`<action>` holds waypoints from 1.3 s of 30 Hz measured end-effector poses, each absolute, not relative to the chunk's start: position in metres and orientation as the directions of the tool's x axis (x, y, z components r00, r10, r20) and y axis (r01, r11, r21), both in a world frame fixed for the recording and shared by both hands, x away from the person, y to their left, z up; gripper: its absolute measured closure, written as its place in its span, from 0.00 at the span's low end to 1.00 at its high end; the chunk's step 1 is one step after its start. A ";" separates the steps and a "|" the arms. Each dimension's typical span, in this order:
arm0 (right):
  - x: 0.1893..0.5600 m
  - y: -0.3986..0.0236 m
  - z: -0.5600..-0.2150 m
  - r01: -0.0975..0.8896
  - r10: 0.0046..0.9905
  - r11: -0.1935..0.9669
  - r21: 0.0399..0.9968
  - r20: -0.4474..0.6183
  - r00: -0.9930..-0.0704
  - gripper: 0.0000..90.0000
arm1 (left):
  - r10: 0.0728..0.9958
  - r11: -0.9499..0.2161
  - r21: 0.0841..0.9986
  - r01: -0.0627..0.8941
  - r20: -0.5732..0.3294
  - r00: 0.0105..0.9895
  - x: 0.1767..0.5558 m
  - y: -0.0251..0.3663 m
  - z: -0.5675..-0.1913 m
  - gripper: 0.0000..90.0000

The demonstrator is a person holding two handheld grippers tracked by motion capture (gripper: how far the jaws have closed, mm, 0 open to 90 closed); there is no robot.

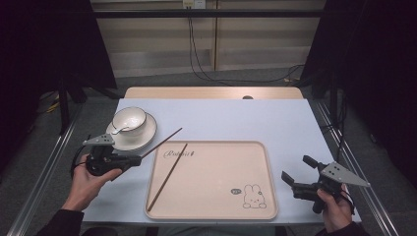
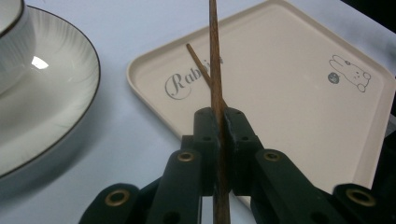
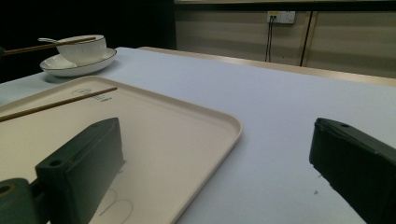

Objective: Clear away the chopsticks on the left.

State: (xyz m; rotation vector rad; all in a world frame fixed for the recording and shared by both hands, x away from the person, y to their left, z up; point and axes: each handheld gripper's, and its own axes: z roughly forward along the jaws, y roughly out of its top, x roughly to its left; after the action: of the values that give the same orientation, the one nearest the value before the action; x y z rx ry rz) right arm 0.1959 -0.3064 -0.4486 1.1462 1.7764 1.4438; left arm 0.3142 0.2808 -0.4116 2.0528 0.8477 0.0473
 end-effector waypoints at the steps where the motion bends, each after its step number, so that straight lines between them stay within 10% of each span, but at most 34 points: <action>1: 0.196 -0.306 -0.449 0.260 0.882 0.048 0.965 0.081 -0.464 0.03 | 0.579 -0.371 0.751 0.547 -0.273 0.768 0.312 0.279 -0.412 0.94; 39: 0.196 -0.305 -0.449 0.257 0.883 0.047 0.965 0.080 -0.463 0.01 | 0.740 -0.297 0.689 0.661 -0.271 0.615 0.276 0.184 -0.436 0.94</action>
State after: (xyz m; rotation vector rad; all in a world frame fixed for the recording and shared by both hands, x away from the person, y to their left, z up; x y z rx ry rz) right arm 0.1963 -0.3050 -0.4488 1.1461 1.7692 1.4413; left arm 0.2760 0.1842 -0.4363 2.0309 1.1016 0.1249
